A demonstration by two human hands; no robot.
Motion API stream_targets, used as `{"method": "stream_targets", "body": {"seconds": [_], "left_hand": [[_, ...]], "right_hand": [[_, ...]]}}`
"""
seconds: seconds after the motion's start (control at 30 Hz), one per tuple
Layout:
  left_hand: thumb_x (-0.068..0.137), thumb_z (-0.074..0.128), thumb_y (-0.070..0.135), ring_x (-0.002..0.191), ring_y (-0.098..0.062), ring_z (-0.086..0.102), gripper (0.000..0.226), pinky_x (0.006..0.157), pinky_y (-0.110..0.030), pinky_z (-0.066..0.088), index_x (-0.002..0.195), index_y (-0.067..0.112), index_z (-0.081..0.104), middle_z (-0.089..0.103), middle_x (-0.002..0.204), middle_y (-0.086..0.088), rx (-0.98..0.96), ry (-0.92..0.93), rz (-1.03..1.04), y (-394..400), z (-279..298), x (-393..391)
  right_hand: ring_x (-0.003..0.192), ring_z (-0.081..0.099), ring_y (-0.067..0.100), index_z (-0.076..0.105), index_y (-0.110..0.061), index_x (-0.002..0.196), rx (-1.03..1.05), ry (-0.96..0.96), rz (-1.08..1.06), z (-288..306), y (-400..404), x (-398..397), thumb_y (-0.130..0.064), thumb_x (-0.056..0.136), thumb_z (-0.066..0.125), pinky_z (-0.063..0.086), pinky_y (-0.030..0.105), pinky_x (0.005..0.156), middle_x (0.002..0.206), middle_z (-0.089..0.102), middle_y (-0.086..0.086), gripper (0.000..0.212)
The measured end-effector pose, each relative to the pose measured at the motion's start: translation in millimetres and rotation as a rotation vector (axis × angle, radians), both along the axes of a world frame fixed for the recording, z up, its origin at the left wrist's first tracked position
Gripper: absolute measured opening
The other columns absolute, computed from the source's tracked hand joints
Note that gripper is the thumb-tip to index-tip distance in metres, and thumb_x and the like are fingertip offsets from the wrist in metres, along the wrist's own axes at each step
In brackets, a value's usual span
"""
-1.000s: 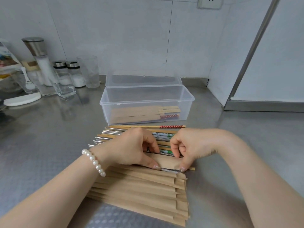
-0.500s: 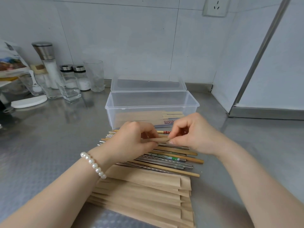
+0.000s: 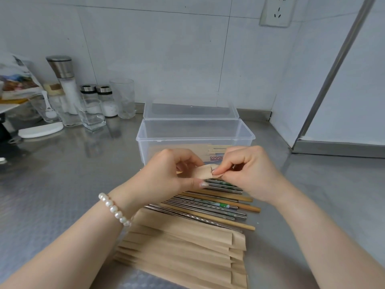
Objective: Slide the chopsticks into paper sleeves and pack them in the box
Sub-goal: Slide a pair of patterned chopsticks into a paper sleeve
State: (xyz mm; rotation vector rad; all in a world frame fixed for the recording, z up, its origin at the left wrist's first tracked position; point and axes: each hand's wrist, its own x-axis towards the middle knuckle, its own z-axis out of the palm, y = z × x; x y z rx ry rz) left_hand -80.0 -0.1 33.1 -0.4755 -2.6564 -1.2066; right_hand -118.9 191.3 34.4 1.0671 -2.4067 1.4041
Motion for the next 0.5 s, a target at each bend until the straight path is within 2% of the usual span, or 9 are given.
{"method": "stream_targets", "body": {"seconds": [0.1,0.2,0.27,0.33,0.4,0.5], "left_hand": [[0.064,0.081,0.030,0.078,-0.009,0.055,0.032,0.074,-0.025,0.047,0.092,0.025,0.066,0.064,0.086,0.008,-0.162,0.107,0.054,-1.5,-2.5,-0.4],[0.065,0.080,0.027,0.077,-0.009,0.053,0.030,0.071,-0.030,0.047,0.092,0.024,0.066,0.058,0.083,0.013,-0.281,0.241,0.057,-4.2,-7.5,-3.8],[0.066,0.080,0.026,0.076,-0.009,0.053,0.030,0.070,-0.029,0.047,0.092,0.024,0.066,0.055,0.081,0.015,-0.275,0.263,0.033,-4.6,-10.8,-5.2],[0.066,0.077,0.030,0.076,-0.008,0.053,0.030,0.068,-0.029,0.047,0.093,0.025,0.066,0.052,0.080,0.017,-0.262,0.275,0.013,-3.1,-13.4,-5.9],[0.064,0.072,0.036,0.073,-0.006,0.052,0.031,0.067,-0.027,0.045,0.093,0.025,0.066,0.051,0.078,0.020,-0.239,0.279,0.003,-1.2,-15.8,-6.4],[0.063,0.069,0.038,0.072,-0.005,0.051,0.033,0.067,-0.024,0.044,0.093,0.024,0.067,0.051,0.077,0.021,-0.211,0.265,-0.006,2.1,-18.0,-6.8]], "right_hand": [[0.057,0.054,0.003,0.075,-0.018,0.067,-0.012,-0.039,0.026,4.1,3.0,1.8,-0.002,0.067,0.063,0.037,0.011,0.054,0.058,0.061,-0.013,0.020],[0.060,0.055,0.004,0.074,-0.026,0.070,-0.072,-0.108,0.023,8.4,6.7,0.5,-0.007,0.068,0.055,0.040,0.013,0.055,0.061,0.063,-0.014,0.026],[0.062,0.054,0.002,0.070,-0.026,0.081,-0.087,-0.172,0.016,9.0,7.5,-0.8,-0.010,0.069,0.059,0.042,0.013,0.056,0.065,0.062,-0.012,0.023],[0.067,0.054,0.009,0.067,-0.023,0.087,-0.050,-0.226,0.013,6.0,7.0,-2.7,-0.006,0.070,0.069,0.045,0.018,0.062,0.070,0.060,-0.005,0.024],[0.070,0.053,0.015,0.066,-0.021,0.087,0.015,-0.275,0.003,1.4,5.1,-4.6,0.004,0.071,0.072,0.046,0.024,0.067,0.072,0.059,-0.001,0.031],[0.066,0.054,0.010,0.066,-0.019,0.083,0.068,-0.309,0.010,-1.9,2.1,-5.5,0.005,0.071,0.073,0.047,0.019,0.063,0.072,0.059,0.000,0.028]]}}
